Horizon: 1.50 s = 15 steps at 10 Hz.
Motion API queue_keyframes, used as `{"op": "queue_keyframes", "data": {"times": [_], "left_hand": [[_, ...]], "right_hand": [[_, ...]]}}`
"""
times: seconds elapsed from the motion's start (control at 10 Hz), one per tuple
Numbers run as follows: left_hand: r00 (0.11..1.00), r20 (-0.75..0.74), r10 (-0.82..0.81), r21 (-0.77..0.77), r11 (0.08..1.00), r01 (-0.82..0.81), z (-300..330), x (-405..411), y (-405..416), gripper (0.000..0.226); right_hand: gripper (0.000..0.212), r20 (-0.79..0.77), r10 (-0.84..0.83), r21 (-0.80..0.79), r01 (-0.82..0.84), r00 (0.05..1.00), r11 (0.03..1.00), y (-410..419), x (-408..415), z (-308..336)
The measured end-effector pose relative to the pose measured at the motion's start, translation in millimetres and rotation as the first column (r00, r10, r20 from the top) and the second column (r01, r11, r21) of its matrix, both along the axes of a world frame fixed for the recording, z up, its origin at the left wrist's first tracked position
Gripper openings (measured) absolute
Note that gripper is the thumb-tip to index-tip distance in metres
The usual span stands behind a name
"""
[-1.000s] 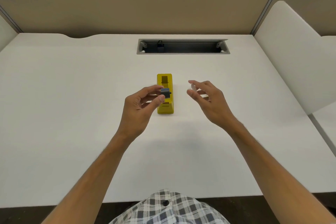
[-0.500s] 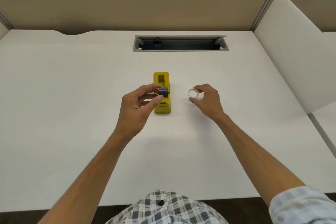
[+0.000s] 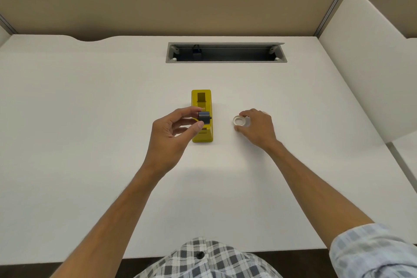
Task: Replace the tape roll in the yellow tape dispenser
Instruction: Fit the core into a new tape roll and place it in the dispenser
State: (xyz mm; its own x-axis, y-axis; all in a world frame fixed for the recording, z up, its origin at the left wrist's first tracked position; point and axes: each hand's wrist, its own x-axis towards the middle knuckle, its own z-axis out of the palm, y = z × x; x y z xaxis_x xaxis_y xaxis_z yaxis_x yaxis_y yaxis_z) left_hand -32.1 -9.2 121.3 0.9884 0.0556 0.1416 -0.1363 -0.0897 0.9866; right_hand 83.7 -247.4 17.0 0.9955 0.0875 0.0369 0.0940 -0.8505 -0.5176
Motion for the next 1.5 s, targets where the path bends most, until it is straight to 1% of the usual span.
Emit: {"op": "queue_keyframes", "data": {"times": [0.1, 0.2, 0.3, 0.4, 0.5, 0.6, 0.7, 0.8, 0.9, 1.0, 1.1, 1.2, 1.3, 1.4, 1.5], "left_hand": [[1.000, -0.003, -0.004, -0.001, 1.000, 0.003, -0.7, 0.2, -0.4, 0.027], [1.000, -0.008, -0.005, -0.001, 1.000, 0.005, -0.8, 0.4, -0.6, 0.027], [1.000, -0.010, -0.005, 0.007, 1.000, 0.005, -1.3, 0.5, -0.5, 0.027], [1.000, -0.012, -0.006, 0.015, 1.000, 0.007, -1.7, 0.5, -0.3, 0.027], [1.000, -0.014, -0.002, 0.023, 1.000, 0.002, -2.5, 0.4, -1.0, 0.027], [1.000, -0.019, 0.005, 0.026, 1.000, -0.004, -2.6, 0.5, -1.4, 0.027], [0.999, -0.033, 0.005, 0.028, 1.000, -0.004, -3.1, 0.4, -2.2, 0.027], [0.999, -0.039, 0.007, 0.037, 0.999, -0.005, -2.9, -0.3, -3.2, 0.027], [0.999, -0.032, 0.008, 0.066, 0.998, -0.006, -2.3, -1.3, -3.1, 0.026], [0.999, -0.032, 0.009, 0.072, 0.997, -0.007, -1.9, -1.5, -2.2, 0.026], [0.999, -0.034, 0.014, 0.077, 0.997, -0.012, -1.6, -1.4, -0.8, 0.026], [0.999, -0.031, 0.016, 0.073, 0.997, -0.014, -1.4, -1.6, -0.6, 0.026], [1.000, -0.026, 0.014, 0.067, 0.998, -0.013, -0.9, -1.8, -1.2, 0.026], [1.000, -0.028, 0.012, 0.067, 0.998, -0.010, -0.4, -2.4, -1.8, 0.026], [1.000, -0.028, 0.010, 0.073, 0.997, -0.008, 0.5, -3.0, -3.1, 0.026]], "right_hand": [[0.038, -0.008, -0.003, 0.028, 0.003, 1.000, 1.000, -0.8, -0.9, -0.1], [0.046, 0.003, 0.003, 0.030, -0.003, 1.000, 1.000, -2.1, -2.1, -0.7], [0.044, 0.091, -0.038, 0.057, 0.033, 0.995, 0.998, -8.9, -4.1, -2.1], [0.043, 0.131, -0.092, 0.045, 0.087, 0.987, 0.995, -16.7, -3.0, -2.1], [0.049, 0.093, -0.131, -0.021, 0.133, 0.987, 0.991, -30.1, 1.2, -1.1], [0.055, 0.015, -0.138, -0.089, 0.138, 0.990, 0.986, -38.2, 4.5, 0.2], [0.055, -0.058, -0.150, -0.217, 0.135, 0.987, 0.967, -45.4, 7.1, 1.4], [0.057, -0.059, -0.164, -0.261, 0.144, 0.985, 0.955, -45.3, 7.3, 2.6], [0.060, -0.023, -0.177, -0.287, 0.163, 0.984, 0.944, -42.7, 7.6, 2.4], [0.054, -0.026, -0.176, -0.266, 0.163, 0.984, 0.950, -42.8, 8.5, 2.1], [0.046, 0.000, -0.179, -0.155, 0.177, 0.984, 0.972, -40.9, 7.4, 4.4], [0.042, 0.022, -0.181, 0.040, 0.180, 0.983, 0.983, -36.9, 1.9, 9.7], [0.039, -0.017, -0.185, 0.403, 0.176, 0.983, 0.898, -27.9, -11.8, 26.4], [0.037, -0.030, -0.155, 0.552, 0.146, 0.987, 0.821, -20.1, -22.4, 41.8], [0.043, -0.030, -0.035, 0.693, 0.047, 0.999, 0.720, -7.4, -40.9, 64.0]]}}
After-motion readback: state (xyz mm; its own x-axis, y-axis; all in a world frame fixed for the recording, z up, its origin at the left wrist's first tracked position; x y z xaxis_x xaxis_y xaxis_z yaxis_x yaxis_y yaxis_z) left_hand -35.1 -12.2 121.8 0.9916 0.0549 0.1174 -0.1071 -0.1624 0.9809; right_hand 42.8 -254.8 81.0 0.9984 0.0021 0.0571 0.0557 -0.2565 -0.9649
